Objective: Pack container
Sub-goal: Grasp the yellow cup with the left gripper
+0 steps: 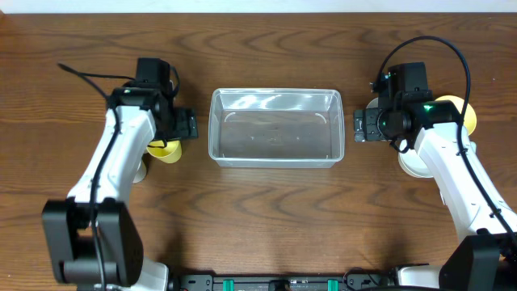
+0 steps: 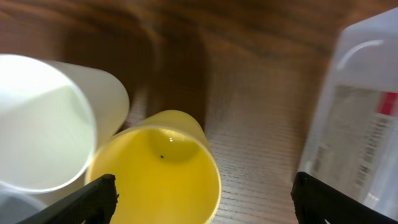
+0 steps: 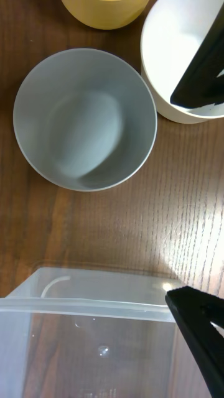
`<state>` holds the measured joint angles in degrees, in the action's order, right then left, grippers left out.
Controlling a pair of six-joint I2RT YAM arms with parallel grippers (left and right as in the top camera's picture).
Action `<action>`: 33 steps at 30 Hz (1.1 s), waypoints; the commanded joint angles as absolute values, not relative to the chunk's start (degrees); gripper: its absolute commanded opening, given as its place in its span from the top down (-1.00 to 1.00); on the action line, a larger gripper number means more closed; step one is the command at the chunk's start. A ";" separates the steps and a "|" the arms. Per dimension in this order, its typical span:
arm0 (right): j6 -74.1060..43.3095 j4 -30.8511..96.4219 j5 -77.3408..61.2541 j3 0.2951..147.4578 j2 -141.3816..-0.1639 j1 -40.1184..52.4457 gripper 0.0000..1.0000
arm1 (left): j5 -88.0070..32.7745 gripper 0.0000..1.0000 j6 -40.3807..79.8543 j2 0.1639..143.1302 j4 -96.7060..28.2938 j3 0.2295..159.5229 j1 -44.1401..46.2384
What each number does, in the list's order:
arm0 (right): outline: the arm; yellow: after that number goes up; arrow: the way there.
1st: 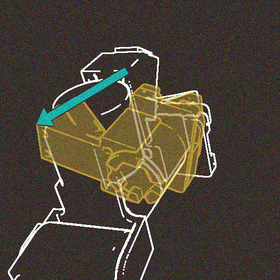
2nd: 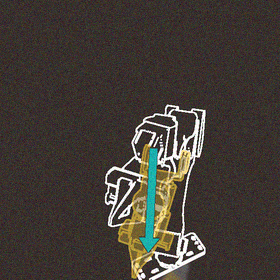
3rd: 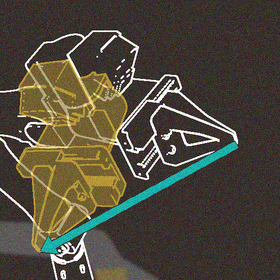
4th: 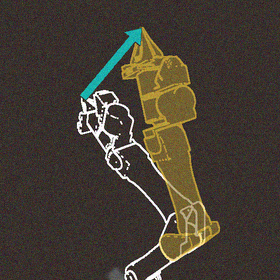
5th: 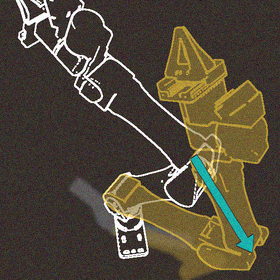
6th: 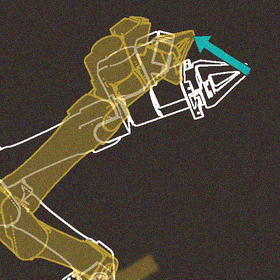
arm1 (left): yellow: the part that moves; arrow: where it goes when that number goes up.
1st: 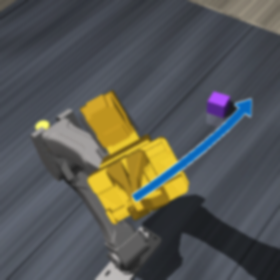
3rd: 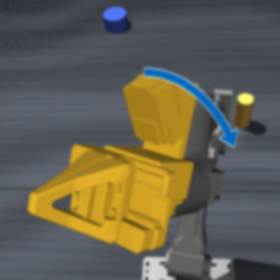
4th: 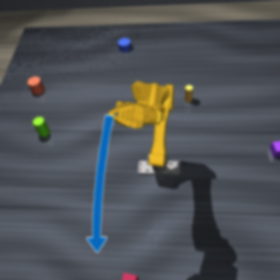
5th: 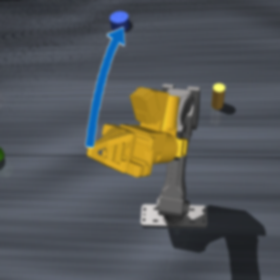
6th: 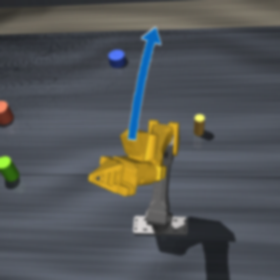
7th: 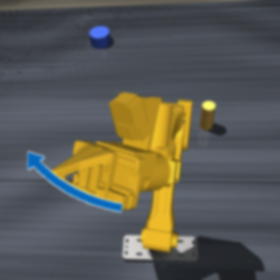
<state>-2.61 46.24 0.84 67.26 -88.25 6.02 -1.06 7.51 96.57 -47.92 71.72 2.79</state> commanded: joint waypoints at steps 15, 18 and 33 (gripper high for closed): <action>-3.18 46.74 0.58 68.36 -88.42 5.63 -0.58 | -0.40 0.42 7.64 101.91 -48.56 72.66 2.81; -3.18 46.76 0.58 68.36 -88.42 5.63 -0.57 | -0.40 0.53 7.64 101.91 -48.56 72.66 2.81; -3.16 46.78 0.60 68.36 -88.42 5.63 -0.56 | -0.69 0.89 7.62 97.10 -48.88 74.11 4.80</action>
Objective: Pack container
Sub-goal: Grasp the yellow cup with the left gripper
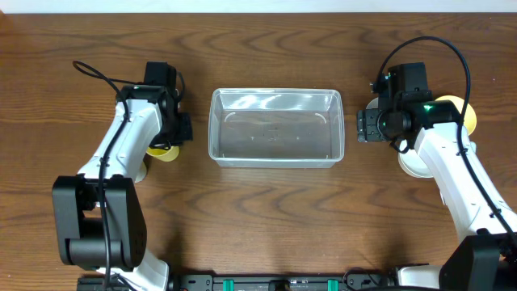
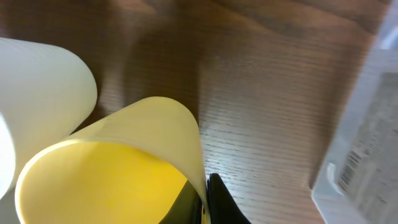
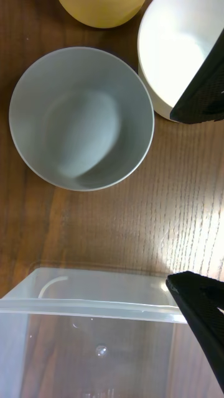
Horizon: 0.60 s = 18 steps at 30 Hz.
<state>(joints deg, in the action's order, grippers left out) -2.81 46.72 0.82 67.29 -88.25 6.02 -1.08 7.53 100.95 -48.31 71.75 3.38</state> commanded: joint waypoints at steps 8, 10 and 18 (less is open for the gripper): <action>-3.16 46.78 0.60 68.36 -88.42 5.63 -0.55 | -0.84 0.88 7.33 86.56 -48.80 79.24 12.73; -3.16 46.78 0.60 68.36 -88.42 5.63 -0.54 | -0.84 0.88 7.33 85.80 -47.42 79.66 15.05; -3.18 46.78 0.60 68.36 -88.42 5.63 -0.51 | -0.86 0.88 7.14 91.09 -45.50 79.64 20.36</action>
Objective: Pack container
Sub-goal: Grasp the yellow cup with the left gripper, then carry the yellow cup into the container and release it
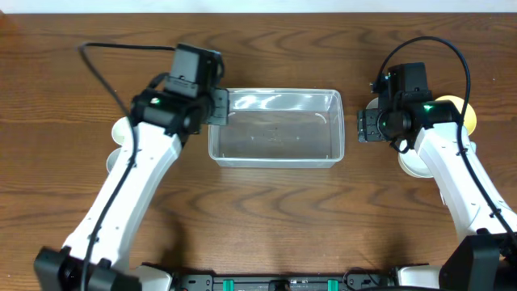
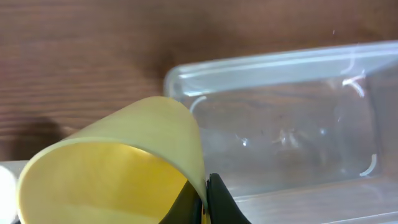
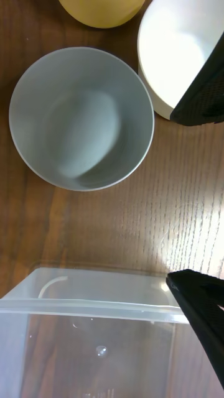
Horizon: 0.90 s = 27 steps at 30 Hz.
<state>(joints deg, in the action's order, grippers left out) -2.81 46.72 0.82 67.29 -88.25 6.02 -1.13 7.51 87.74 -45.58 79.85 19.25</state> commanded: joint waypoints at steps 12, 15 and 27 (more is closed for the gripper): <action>-3.18 46.92 0.60 68.36 -88.42 5.63 -0.51 | -0.86 0.88 4.78 99.74 -42.68 79.64 24.73; -3.18 47.03 0.60 68.36 -88.42 5.63 -0.50 | -0.86 0.88 4.78 99.98 -42.00 79.64 24.73; -3.18 47.20 0.60 68.36 -88.42 5.63 -0.50 | -0.84 0.88 4.54 104.09 -39.64 79.64 24.73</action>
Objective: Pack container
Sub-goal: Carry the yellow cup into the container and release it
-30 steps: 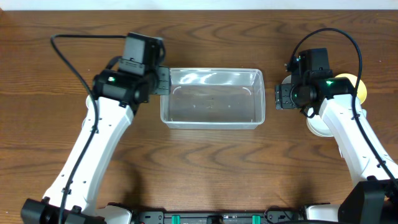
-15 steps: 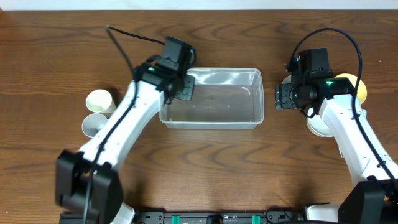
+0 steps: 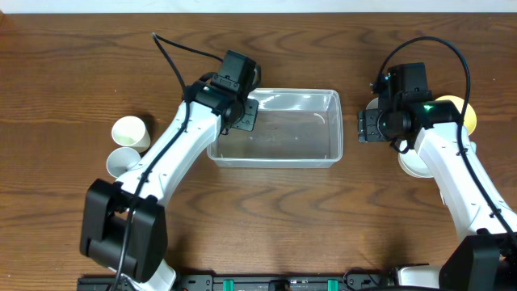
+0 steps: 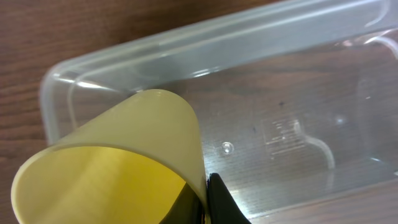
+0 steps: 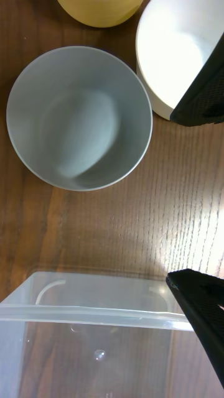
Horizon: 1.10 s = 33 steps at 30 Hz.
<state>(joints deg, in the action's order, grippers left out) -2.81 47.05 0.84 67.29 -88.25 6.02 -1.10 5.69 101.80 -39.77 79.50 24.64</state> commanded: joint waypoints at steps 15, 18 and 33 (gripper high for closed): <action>-3.16 47.20 0.60 68.36 -88.42 5.63 -0.52 | -0.84 0.30 3.01 110.80 -37.74 79.64 24.73; -3.16 47.20 0.60 68.36 -88.42 5.63 -0.53 | -0.84 0.08 1.96 110.21 -37.45 79.72 24.73; -3.16 47.20 0.60 68.36 -88.42 5.63 -0.56 | 6.87 -0.60 0.71 85.06 -45.95 84.73 21.17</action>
